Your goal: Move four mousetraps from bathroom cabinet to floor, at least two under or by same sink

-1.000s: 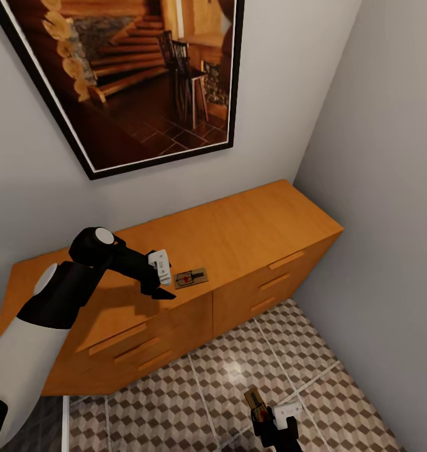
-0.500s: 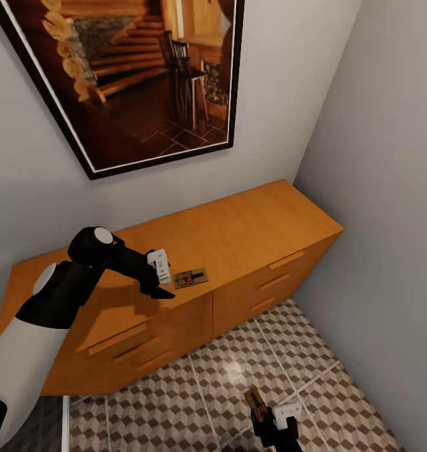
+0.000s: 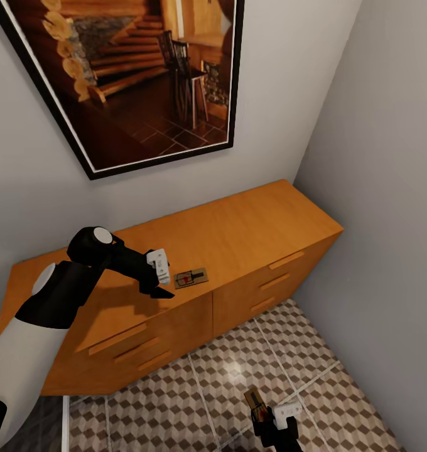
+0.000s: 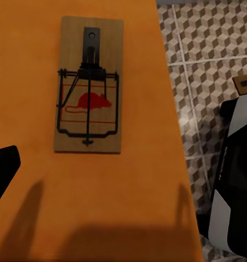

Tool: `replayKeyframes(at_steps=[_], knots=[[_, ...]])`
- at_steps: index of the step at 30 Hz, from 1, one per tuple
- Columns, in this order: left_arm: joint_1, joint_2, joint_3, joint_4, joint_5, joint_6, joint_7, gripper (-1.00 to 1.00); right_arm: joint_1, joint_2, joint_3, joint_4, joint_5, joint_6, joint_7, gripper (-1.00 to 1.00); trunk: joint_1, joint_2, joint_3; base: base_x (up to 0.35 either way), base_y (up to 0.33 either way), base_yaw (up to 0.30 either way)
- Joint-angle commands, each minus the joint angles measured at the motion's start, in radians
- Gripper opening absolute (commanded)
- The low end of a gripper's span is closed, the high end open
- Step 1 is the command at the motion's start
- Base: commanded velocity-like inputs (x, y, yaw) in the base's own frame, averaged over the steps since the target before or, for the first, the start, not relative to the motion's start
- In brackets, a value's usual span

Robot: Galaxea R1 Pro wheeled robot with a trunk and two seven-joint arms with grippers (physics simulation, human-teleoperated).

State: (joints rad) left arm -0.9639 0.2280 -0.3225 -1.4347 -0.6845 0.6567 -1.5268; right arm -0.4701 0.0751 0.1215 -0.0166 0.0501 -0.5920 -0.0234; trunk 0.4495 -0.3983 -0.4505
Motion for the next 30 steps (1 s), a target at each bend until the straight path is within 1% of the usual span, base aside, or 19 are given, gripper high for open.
replayKeyframes(at_steps=[1, 14, 30], knots=[[-0.001, 0.001, -0.001, -0.001, -0.011, 0.011, -0.007, 1.00, -0.001, 0.000, 0.001, 0.001, 0.004, -0.003, -0.003, -1.00, 0.001, -0.002, -0.001, 0.000, 0.000, 0.000], [-0.001, -0.001, 0.000, 0.007, -0.053, 0.014, -0.003, 1.00, -0.001, 0.000, 0.001, 0.001, 0.004, -0.003, -0.003, -1.00, 0.001, -0.002, -0.001, 0.000, 0.000, 0.000], [-0.001, -0.003, 0.003, 0.008, -0.058, 0.014, 0.000, 1.00, -0.001, 0.001, 0.001, 0.001, 0.004, -0.003, -0.003, -1.00, 0.001, -0.002, -0.001, 0.000, 0.000, 0.000]])
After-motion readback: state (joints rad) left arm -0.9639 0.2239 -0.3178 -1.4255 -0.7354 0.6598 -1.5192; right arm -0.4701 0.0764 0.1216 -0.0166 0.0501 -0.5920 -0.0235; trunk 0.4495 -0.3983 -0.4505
